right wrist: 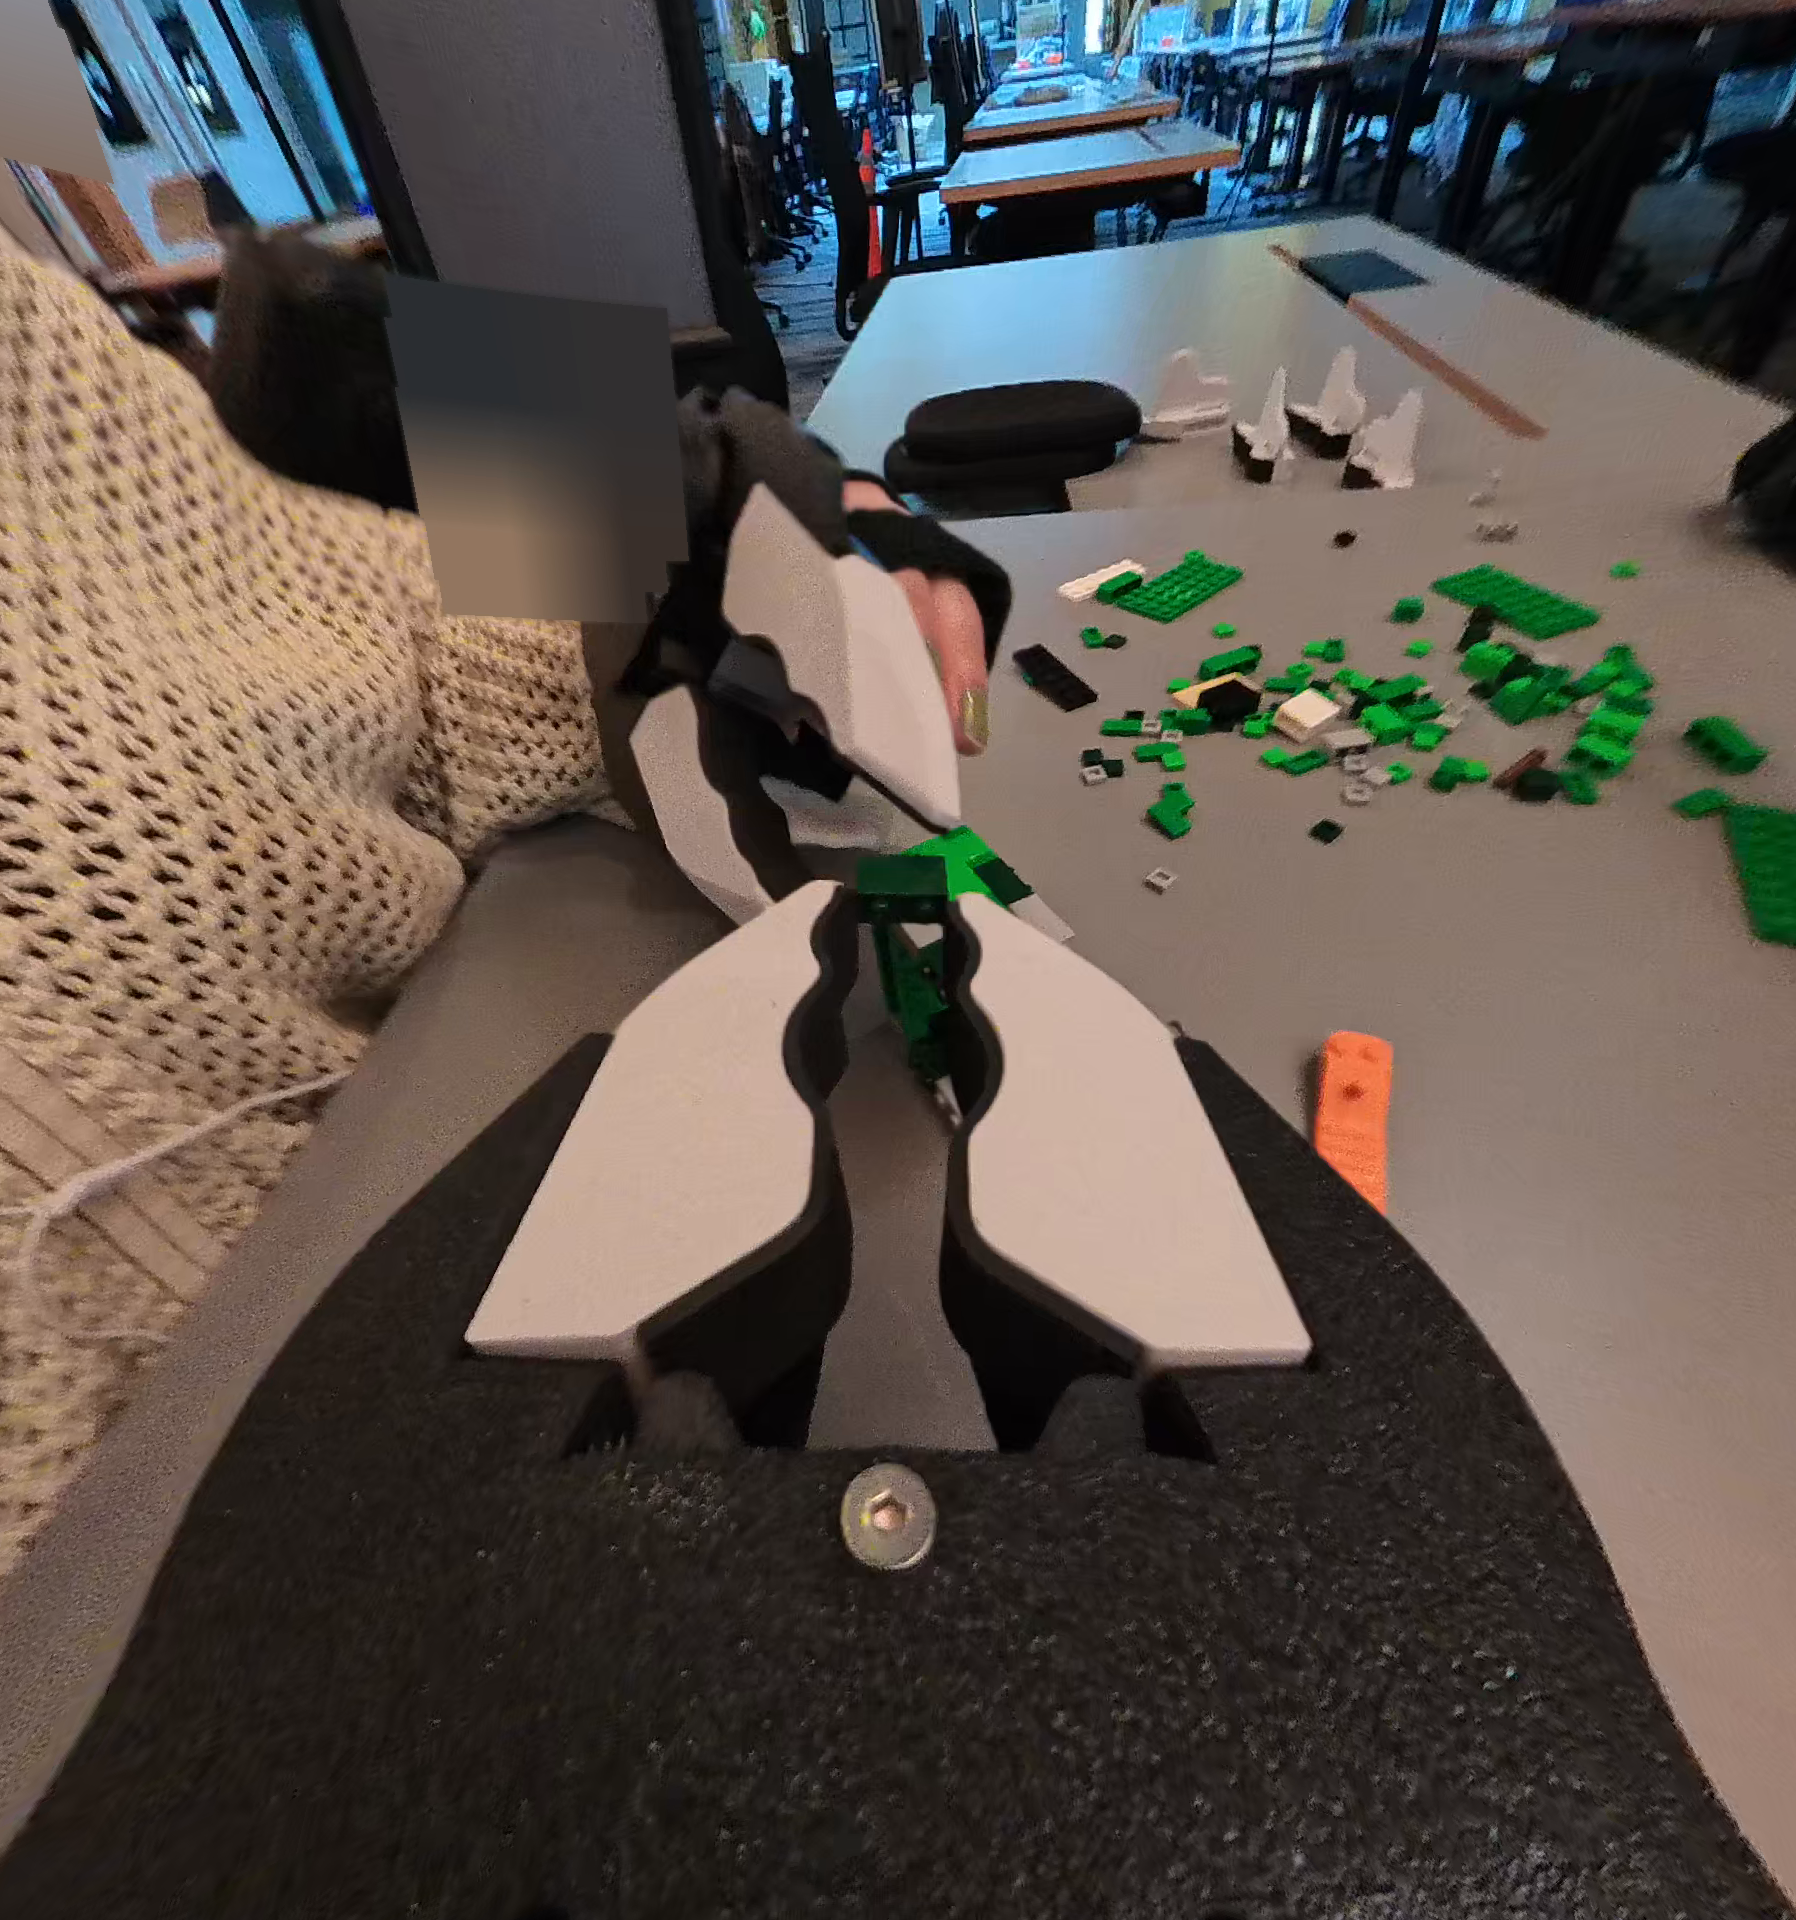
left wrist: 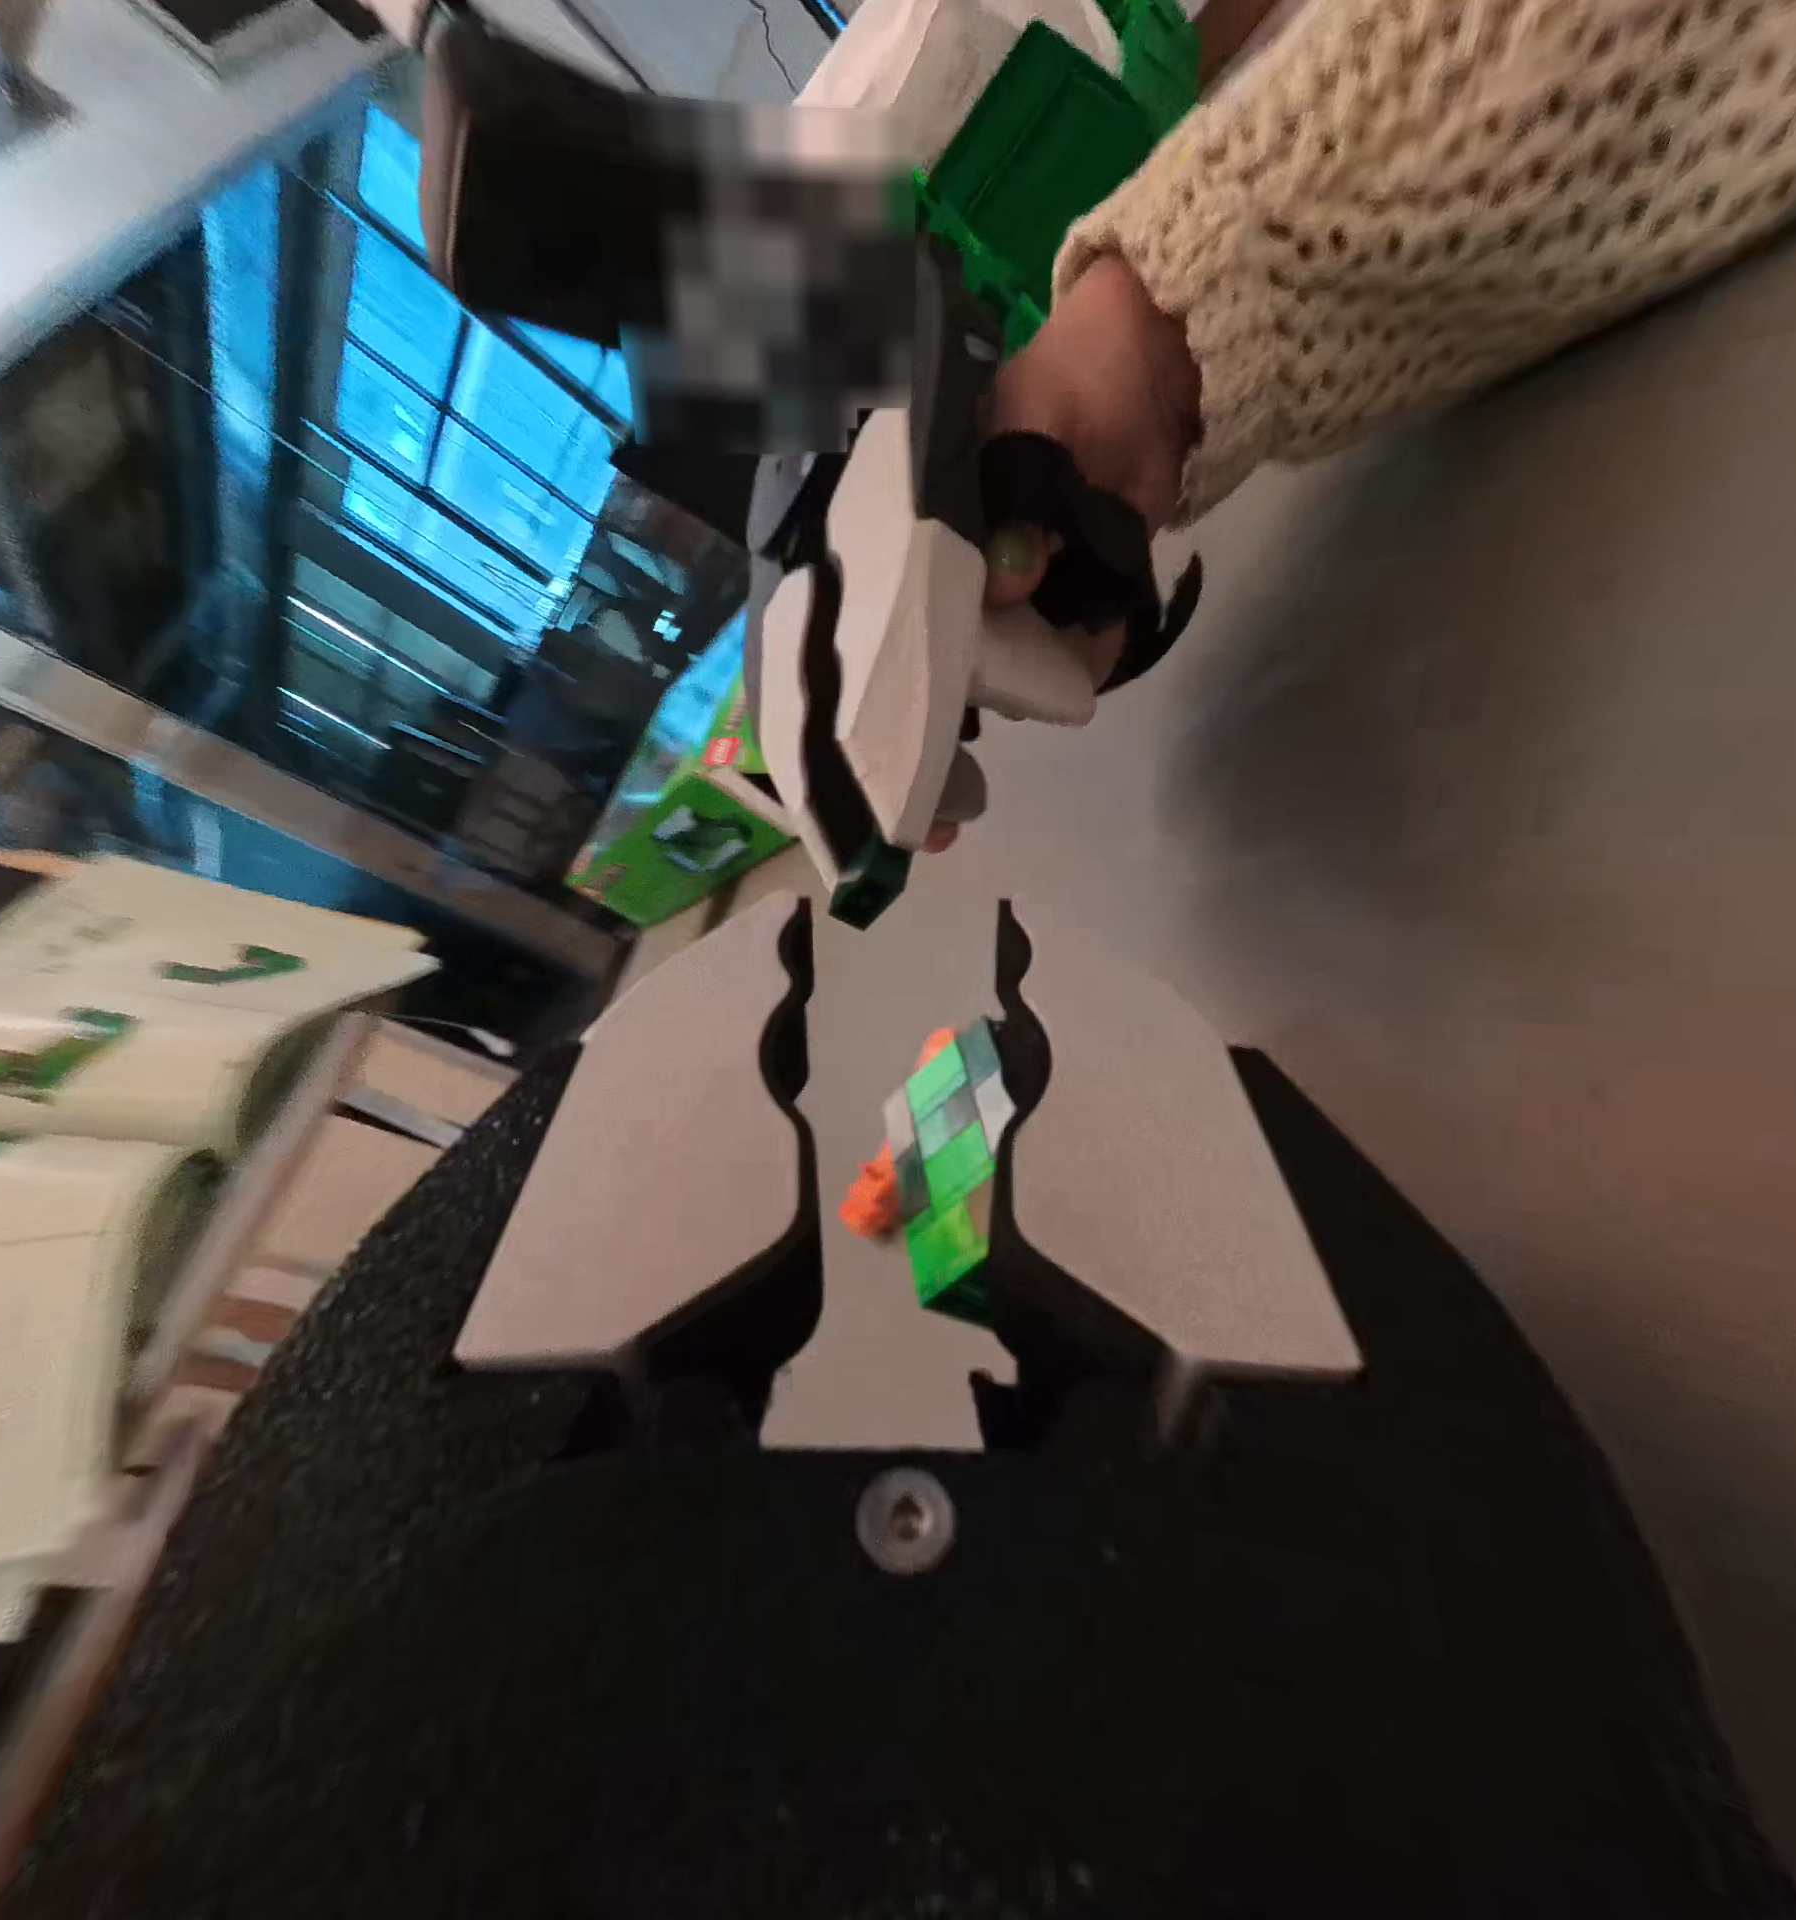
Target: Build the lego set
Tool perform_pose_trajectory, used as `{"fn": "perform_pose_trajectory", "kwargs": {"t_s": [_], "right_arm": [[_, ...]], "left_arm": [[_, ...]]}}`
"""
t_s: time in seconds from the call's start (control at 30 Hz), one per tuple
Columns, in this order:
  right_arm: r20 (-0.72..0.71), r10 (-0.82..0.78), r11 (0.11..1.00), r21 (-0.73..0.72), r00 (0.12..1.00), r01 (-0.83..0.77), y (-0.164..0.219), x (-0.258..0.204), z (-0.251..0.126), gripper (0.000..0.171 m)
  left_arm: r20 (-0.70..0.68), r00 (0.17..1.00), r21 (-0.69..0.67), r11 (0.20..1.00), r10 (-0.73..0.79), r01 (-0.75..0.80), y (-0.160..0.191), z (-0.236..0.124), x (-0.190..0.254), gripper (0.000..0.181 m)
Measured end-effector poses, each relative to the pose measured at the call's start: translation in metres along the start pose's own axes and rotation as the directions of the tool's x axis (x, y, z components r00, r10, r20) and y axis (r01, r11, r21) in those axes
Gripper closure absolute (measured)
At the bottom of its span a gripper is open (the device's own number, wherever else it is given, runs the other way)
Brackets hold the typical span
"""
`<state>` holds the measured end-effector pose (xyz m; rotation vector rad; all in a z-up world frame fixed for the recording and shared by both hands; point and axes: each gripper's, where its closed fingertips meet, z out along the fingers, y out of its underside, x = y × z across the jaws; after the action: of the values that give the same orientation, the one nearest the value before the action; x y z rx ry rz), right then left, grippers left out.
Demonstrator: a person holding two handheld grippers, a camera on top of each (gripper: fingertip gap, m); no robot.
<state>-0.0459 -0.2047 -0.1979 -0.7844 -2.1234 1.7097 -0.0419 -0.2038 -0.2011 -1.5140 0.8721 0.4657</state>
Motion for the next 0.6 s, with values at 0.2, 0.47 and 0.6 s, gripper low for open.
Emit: {"fn": "perform_pose_trajectory", "kwargs": {"t_s": [0.2, 0.47, 0.6], "right_arm": [[-0.143, -0.322, 0.945, 0.021, 0.936, 0.328, -0.012, 0.0, -0.006, 0.156], [-0.288, -0.697, 0.71, -0.146, 0.657, 0.689, -0.02, -0.006, -0.003, 0.156], [-0.299, -0.784, 0.612, -0.227, 0.543, 0.758, -0.021, -0.006, -0.003, 0.156]], "left_arm": [[-0.15, 0.865, 0.041, 0.871, -0.479, 0.49, -0.008, -0.003, -0.009, 0.159], [-0.314, 0.57, -0.046, 0.612, -0.759, 0.79, -0.012, -0.002, -0.007, 0.168], [-0.364, 0.487, -0.057, 0.541, -0.794, 0.839, -0.013, -0.003, -0.006, 0.173]]}}
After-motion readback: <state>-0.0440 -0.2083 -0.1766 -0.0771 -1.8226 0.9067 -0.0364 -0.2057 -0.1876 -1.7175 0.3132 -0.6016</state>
